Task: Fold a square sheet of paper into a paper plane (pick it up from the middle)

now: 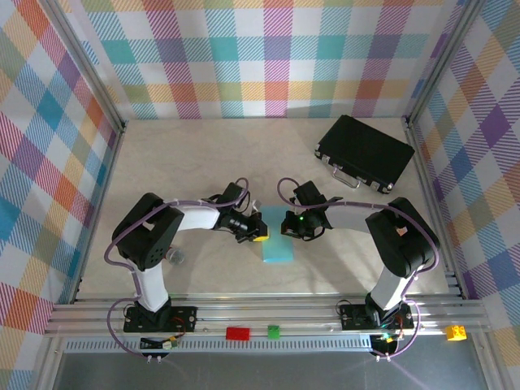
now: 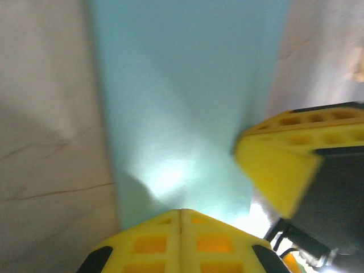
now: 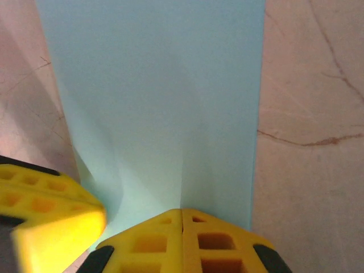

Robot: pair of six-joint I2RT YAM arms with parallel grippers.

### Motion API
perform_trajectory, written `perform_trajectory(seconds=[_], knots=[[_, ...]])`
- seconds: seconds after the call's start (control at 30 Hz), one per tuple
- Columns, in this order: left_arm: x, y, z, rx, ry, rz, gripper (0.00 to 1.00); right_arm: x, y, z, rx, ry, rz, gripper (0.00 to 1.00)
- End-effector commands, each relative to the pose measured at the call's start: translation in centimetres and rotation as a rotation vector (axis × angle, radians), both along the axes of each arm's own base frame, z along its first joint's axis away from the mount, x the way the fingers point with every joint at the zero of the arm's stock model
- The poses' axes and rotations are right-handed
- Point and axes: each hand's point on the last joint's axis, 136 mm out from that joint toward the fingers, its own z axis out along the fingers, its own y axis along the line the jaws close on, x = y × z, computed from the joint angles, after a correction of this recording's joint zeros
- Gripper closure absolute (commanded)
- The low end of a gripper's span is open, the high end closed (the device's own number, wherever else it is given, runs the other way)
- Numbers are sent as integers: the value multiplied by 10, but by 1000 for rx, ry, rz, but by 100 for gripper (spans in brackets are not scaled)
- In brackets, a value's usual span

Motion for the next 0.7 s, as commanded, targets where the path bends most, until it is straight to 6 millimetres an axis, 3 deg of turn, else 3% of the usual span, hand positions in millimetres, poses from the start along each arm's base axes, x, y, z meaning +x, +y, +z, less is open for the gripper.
perform_trajectory(seconds=[0.0,0.13,0.2,0.43,0.5,0.57,0.67], knots=[[-23,21,-27,120,32,-65,98,-27,-42,-36,-200,101,-31,100],[-24,33,-28,191,5,-80,97,-29,-44,-38,-206,106,-34,100],[-19,34,-20,196,-25,-80,97,-30,-45,-40,-210,109,-38,100],[-1,0,34,-3,-88,-4,97,-31,-47,-41,-216,109,-39,100],[-2,-8,40,-33,-91,0,97,-31,-47,-41,-216,109,-40,100],[-6,-15,41,-57,-83,-9,98,-31,-47,-41,-216,109,-41,100],[-14,-16,26,-37,-61,-15,98,-31,-48,-41,-219,109,-39,100]])
